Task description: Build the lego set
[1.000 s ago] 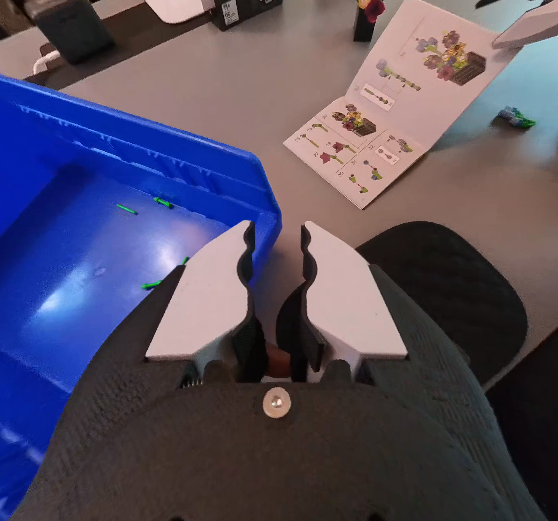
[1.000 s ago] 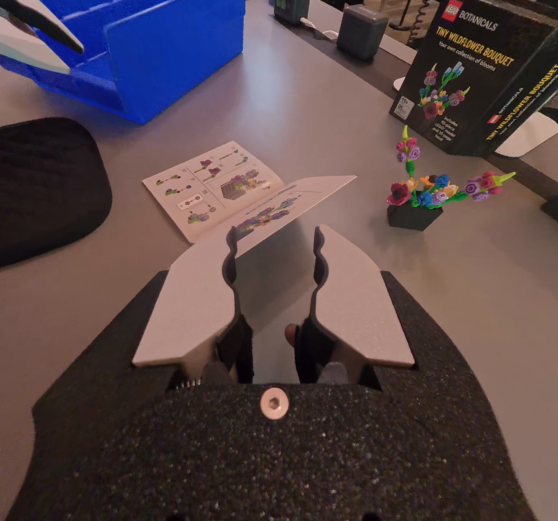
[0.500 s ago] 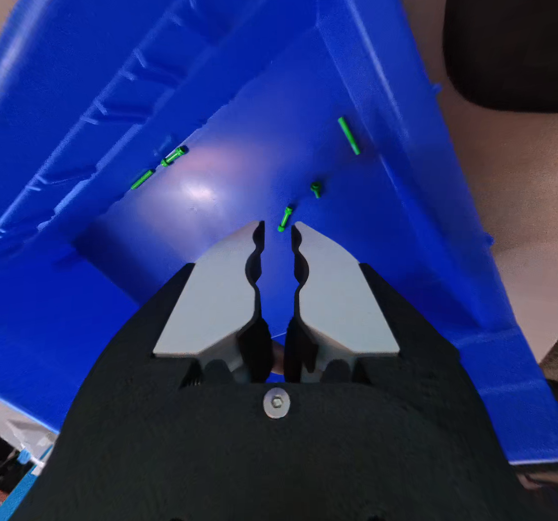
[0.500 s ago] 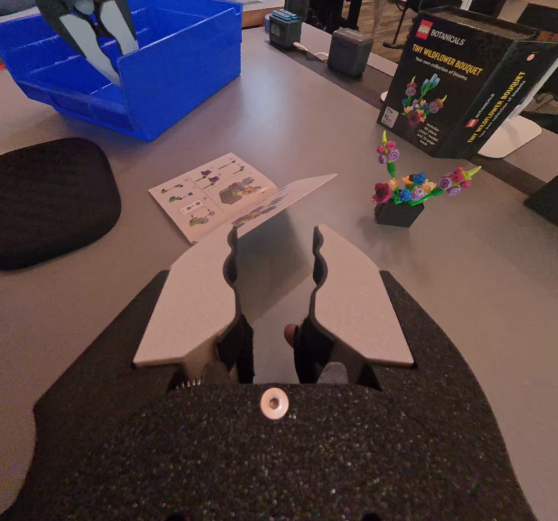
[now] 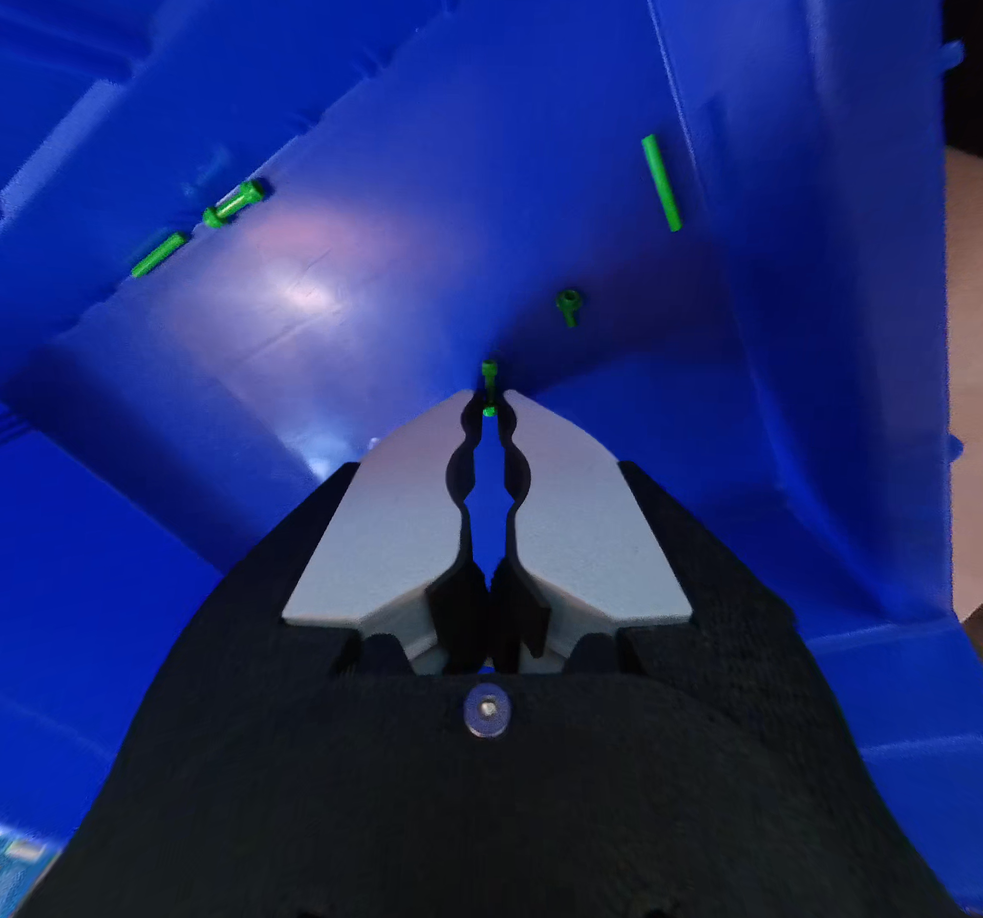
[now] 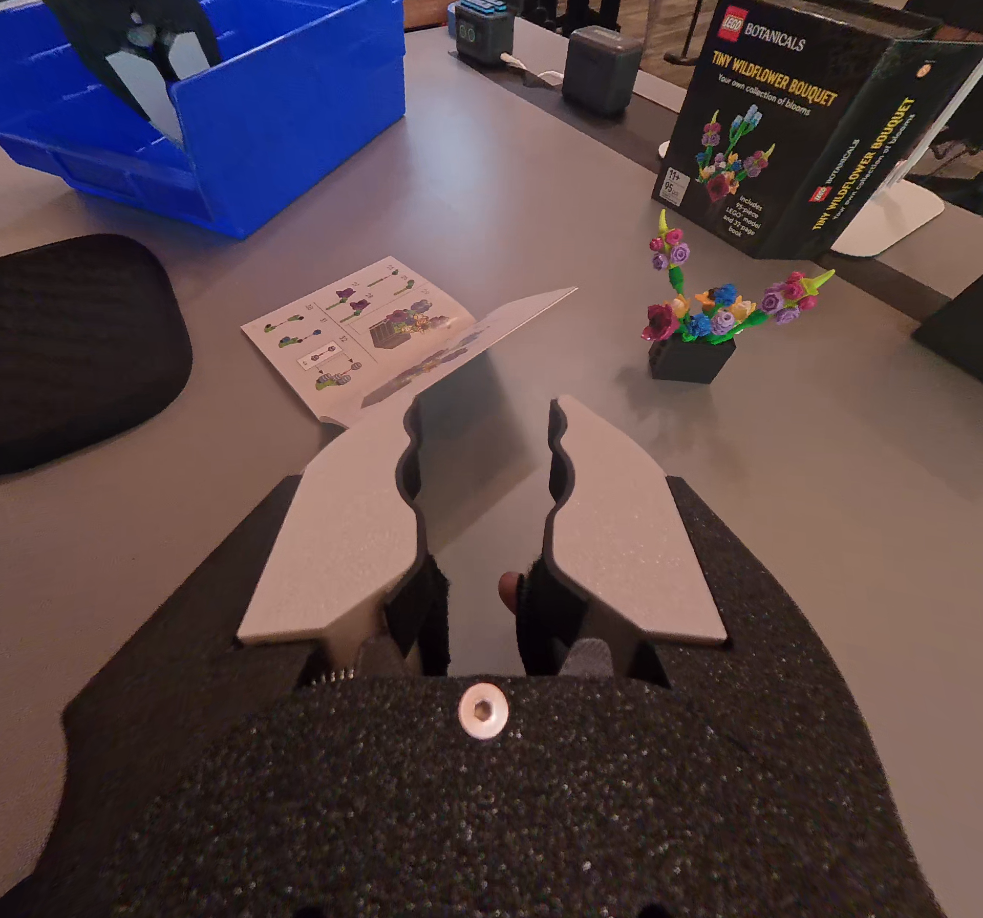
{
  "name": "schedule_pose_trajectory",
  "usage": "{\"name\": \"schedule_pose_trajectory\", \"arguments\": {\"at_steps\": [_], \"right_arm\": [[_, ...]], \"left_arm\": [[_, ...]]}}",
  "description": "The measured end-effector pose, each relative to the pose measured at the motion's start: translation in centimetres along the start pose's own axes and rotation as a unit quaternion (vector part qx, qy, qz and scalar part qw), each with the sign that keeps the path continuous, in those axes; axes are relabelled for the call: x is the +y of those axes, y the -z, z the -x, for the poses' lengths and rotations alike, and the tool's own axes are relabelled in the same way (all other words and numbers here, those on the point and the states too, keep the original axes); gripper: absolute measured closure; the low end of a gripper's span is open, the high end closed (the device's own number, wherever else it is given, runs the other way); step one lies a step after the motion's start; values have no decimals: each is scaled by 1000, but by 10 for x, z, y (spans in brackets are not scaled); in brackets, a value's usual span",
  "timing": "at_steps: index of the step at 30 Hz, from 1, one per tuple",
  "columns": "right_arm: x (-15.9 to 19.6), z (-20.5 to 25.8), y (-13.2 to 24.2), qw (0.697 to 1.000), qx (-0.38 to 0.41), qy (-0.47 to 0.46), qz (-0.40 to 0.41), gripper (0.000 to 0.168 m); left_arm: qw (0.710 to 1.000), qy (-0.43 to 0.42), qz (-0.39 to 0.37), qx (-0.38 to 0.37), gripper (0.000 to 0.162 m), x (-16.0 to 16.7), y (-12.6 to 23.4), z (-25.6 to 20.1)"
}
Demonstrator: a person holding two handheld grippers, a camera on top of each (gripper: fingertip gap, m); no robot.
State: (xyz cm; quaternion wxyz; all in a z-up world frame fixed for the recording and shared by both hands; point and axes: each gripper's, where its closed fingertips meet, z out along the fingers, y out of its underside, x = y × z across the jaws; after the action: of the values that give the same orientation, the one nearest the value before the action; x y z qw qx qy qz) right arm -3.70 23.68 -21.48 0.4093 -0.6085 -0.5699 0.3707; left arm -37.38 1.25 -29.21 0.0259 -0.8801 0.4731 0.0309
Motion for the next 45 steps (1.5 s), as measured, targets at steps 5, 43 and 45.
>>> {"name": "schedule_pose_trajectory", "arguments": {"at_steps": [5, 43, 45], "right_arm": [[-10, 8, 1, 1000, -13, 4, -21, 124], [23, 62, 103, 985, -23, -64, 158, 162], [62, 61, 125, 962, 2, -72, 265, 162]], "left_arm": [[972, 139, -129, -136, 157, -31, 47, 23], [814, 215, -522, -140, 133, -274, 99, -63], [820, 219, -511, -133, 132, -272, 92, -62]]}}
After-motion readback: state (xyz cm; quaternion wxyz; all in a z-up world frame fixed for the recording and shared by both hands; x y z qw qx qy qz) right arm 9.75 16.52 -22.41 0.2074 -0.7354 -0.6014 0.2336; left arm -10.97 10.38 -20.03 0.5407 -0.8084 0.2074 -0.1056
